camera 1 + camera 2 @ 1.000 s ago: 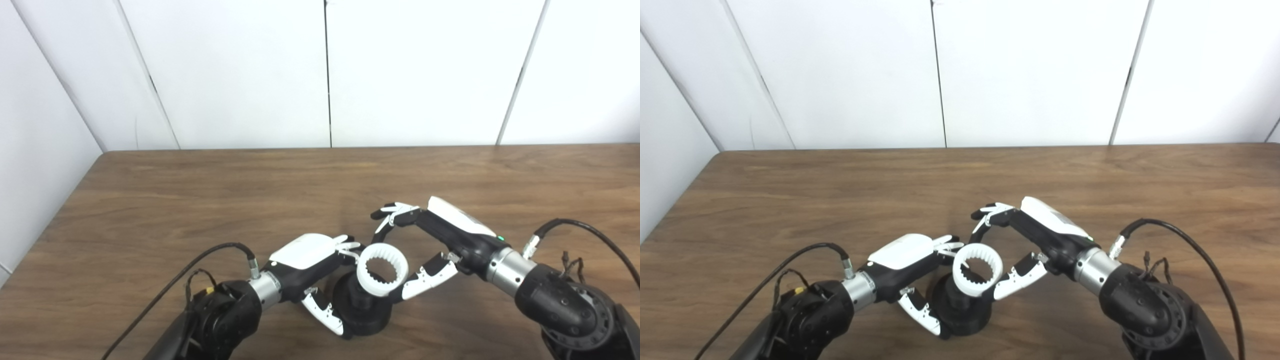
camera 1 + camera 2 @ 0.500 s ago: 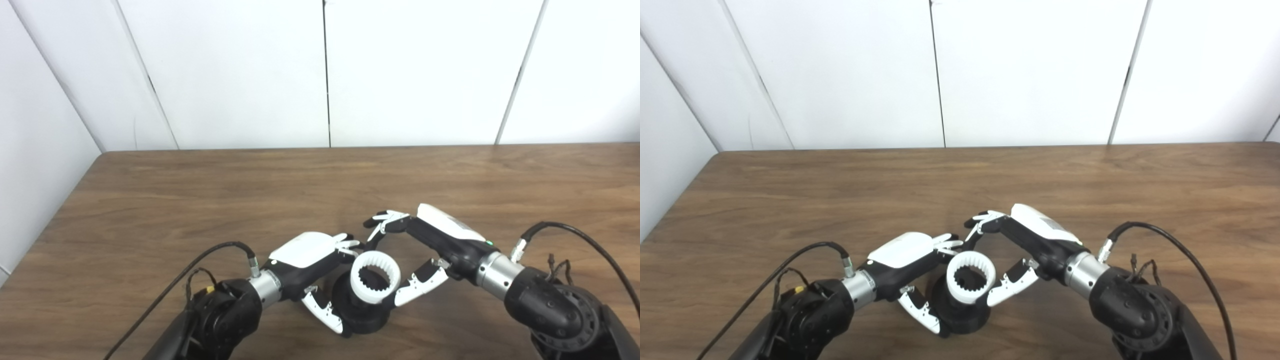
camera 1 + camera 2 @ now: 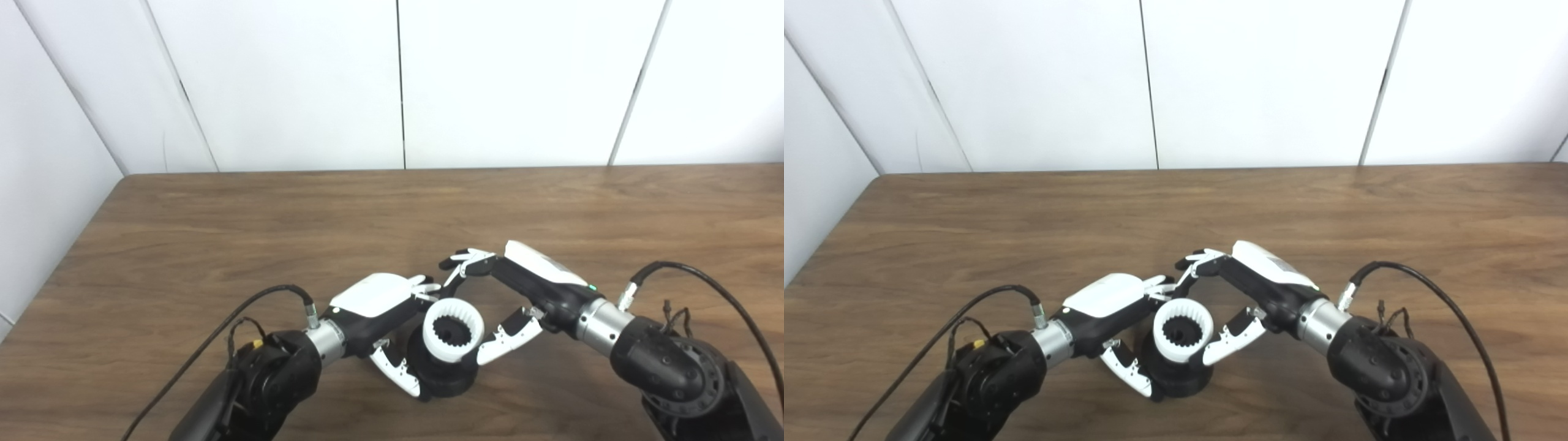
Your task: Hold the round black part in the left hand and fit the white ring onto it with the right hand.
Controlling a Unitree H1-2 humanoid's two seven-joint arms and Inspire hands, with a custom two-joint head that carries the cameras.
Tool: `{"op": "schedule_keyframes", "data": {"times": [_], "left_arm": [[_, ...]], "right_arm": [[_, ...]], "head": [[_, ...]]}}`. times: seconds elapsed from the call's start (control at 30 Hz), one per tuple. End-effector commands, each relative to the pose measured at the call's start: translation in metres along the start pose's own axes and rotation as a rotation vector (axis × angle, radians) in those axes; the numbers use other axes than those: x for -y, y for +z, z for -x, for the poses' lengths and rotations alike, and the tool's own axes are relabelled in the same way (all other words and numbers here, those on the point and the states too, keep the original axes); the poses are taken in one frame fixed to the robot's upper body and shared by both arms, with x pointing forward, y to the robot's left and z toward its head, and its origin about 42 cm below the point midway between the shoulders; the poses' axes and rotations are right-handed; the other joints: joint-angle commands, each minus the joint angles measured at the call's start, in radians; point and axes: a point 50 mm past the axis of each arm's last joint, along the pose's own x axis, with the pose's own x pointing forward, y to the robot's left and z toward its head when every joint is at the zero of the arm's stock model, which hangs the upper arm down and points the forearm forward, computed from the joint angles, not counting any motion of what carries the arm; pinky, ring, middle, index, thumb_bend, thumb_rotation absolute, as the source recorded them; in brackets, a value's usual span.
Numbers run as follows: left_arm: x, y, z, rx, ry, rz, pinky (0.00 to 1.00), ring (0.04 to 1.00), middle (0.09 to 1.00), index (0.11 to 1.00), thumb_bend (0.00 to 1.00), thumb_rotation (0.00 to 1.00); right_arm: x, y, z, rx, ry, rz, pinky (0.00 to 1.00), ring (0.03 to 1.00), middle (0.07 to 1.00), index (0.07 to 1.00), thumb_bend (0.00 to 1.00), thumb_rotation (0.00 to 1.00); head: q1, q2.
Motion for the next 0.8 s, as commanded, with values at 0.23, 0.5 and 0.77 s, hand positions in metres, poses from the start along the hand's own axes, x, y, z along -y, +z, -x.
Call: {"op": "schedule_keyframes", "data": {"times": [0.23,0.5,0.77], "left_arm": [[-0.0106,0.006,0.0006,0.03,0.017,-0.029,0.88,1.0,0.956,0.702,0.85,0.31],[-0.0092,0.0066,-0.0005,0.029,0.017,-0.024,0.9,1.0,0.956,0.692,0.86,0.32],[-0.01,0.0067,-0.0005,0.02,0.016,-0.016,0.89,1.0,0.956,0.687,0.86,0.3]], "right_arm": [[0.0101,0.0106,-0.0049,0.061,-0.028,0.048,0.88,0.952,0.87,0.493,0.52,0.16],[0.0065,0.0087,-0.0033,0.052,-0.007,0.056,0.88,0.952,0.871,0.493,0.52,0.16],[0.0047,0.0066,-0.0032,0.048,0.002,0.055,0.89,0.96,0.871,0.493,0.52,0.16]], "head": [[0.001,0.001],[0.002,0.0],[0.004,0.002]]}}
